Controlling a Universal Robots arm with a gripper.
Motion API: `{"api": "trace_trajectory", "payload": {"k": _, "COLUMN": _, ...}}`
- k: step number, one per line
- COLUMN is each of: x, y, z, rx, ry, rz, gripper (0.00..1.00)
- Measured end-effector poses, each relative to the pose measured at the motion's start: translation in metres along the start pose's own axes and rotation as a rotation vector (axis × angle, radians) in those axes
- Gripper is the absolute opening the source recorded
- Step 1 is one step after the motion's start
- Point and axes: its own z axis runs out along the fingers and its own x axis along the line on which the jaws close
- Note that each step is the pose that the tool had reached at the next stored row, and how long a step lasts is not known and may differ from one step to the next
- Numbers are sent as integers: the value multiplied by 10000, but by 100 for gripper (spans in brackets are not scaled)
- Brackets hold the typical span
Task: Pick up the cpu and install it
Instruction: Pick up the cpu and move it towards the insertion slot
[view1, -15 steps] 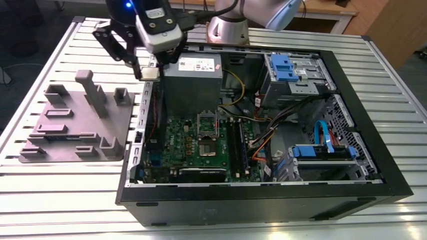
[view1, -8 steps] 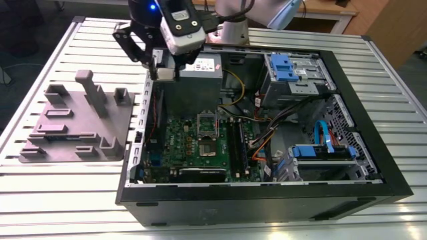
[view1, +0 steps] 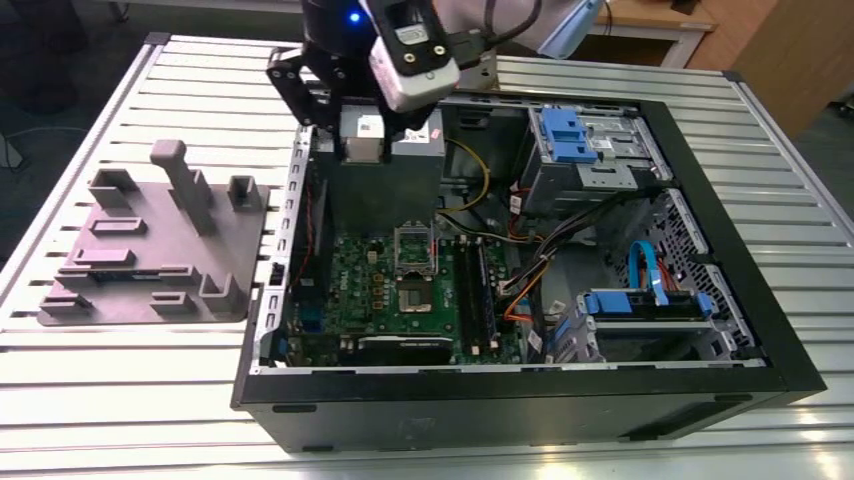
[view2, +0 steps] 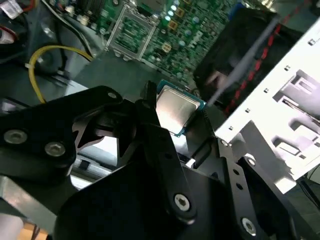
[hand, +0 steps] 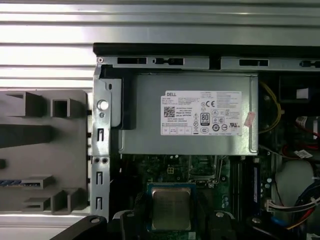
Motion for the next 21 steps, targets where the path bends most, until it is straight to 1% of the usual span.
{"api": "trace_trajectory", "payload": {"k": 6, "x": -234, "y": 1, "z": 0, "rx": 0, "ry": 0, "rz": 3, "gripper": 47}}
{"api": "trace_trajectory", "payload": {"k": 16, "x": -654, "y": 3, "z": 1, "rx": 0, "ry": 0, "rz": 2, "gripper": 47}}
{"api": "trace_trajectory", "payload": {"k": 19, "x": -772, "y": 3, "z": 2, "rx": 0, "ry": 0, "rz": 3, "gripper": 47}}
{"api": "trace_trajectory", "payload": {"k": 21, "x": -830, "y": 3, "z": 3, "rx": 0, "ry": 0, "rz": 10, "gripper": 47}}
